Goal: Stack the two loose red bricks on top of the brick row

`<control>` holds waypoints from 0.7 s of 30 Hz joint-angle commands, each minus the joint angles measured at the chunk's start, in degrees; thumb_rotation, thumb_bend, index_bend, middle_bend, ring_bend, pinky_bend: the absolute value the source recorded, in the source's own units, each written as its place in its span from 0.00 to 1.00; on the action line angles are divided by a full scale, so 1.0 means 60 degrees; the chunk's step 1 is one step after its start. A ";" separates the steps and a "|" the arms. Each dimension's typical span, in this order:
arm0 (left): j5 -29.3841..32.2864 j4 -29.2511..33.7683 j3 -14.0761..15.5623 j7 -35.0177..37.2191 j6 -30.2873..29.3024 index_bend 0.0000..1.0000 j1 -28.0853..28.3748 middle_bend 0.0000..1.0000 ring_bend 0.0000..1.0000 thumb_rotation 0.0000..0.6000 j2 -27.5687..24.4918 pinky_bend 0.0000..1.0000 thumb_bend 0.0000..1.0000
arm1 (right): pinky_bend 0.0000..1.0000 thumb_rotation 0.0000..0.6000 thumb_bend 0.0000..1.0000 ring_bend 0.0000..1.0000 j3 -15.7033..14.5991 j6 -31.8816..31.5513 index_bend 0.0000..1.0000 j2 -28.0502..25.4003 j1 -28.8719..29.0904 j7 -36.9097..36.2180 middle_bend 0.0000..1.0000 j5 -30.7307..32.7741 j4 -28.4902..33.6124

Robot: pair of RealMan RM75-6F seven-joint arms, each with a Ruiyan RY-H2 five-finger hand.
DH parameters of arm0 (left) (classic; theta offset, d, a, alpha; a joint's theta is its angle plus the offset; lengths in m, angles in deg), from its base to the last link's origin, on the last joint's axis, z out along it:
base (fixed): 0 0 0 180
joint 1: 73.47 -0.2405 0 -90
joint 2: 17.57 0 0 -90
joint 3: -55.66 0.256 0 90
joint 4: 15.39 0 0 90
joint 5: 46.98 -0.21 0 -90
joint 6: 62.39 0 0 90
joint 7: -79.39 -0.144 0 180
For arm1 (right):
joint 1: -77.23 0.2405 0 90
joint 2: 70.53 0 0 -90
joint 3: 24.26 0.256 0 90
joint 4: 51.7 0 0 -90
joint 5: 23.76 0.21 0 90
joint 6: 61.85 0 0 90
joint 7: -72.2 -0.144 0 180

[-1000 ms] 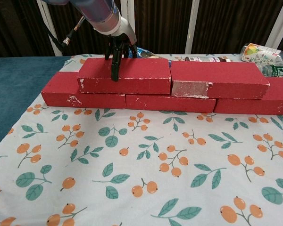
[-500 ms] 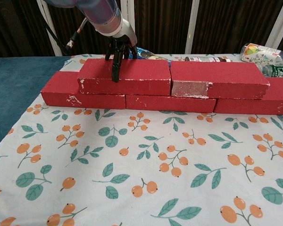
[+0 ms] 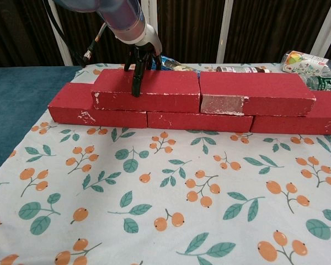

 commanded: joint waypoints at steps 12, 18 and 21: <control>-0.0186 0.0044 -0.0593 -0.0466 -0.0442 0.21 -0.0233 0.26 0.15 1.00 0.0082 0.24 0.07 | 0.00 1.00 0.20 0.00 -0.0002 -0.0003 0.00 -0.0007 0.0005 -0.0002 0.00 0.0028 0.0009; -0.0234 -0.0009 -0.0838 -0.0685 -0.0584 0.18 -0.0336 0.23 0.13 1.00 0.0144 0.24 0.07 | 0.00 1.00 0.20 0.00 -0.0011 0.0021 0.00 0.0005 0.0014 0.0014 0.00 0.0056 0.0004; -0.0273 -0.0041 -0.0928 -0.0757 -0.0634 0.15 -0.0377 0.19 0.11 1.00 0.0176 0.23 0.06 | 0.00 1.00 0.20 0.00 -0.0012 0.0014 0.00 0.0004 0.0014 0.0013 0.00 0.0053 0.0001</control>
